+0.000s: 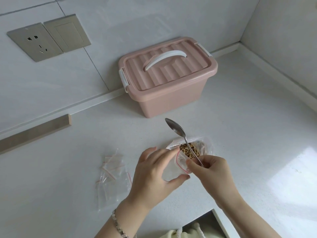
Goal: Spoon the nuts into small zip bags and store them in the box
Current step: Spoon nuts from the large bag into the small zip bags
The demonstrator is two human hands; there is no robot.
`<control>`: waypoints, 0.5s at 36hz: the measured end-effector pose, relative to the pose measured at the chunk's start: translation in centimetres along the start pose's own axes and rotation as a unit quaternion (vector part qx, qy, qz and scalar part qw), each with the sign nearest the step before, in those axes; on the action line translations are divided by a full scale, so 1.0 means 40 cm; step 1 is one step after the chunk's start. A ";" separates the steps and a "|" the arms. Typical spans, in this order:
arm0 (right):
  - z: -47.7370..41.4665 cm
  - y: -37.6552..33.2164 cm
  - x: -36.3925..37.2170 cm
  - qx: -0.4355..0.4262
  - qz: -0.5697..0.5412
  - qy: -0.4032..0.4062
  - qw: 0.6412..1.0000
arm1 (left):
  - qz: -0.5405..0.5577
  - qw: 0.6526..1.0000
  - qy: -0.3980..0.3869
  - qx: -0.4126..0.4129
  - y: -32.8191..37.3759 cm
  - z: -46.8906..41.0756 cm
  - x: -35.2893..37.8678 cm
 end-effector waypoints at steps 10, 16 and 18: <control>-0.017 -0.001 -0.032 -0.042 0.086 -0.017 0.995 | 0.030 0.992 -0.013 -0.118 -0.050 0.025 0.009; -0.068 0.091 -0.131 -0.008 0.274 -0.018 0.961 | 0.063 0.955 -0.081 -0.277 -0.144 0.094 0.038; -0.077 0.100 -0.167 -0.014 0.297 0.007 0.955 | 0.062 0.946 -0.094 -0.304 -0.162 0.112 0.045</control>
Point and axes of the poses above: each hand's wrist, its own z-axis away from the middle knuckle, its own x-axis out of the palm, y = z × x, the point moved 6 cm from there along -z, towards the middle knuckle, and after that the axes turned 1 degree about y, right-handed, at the moved point
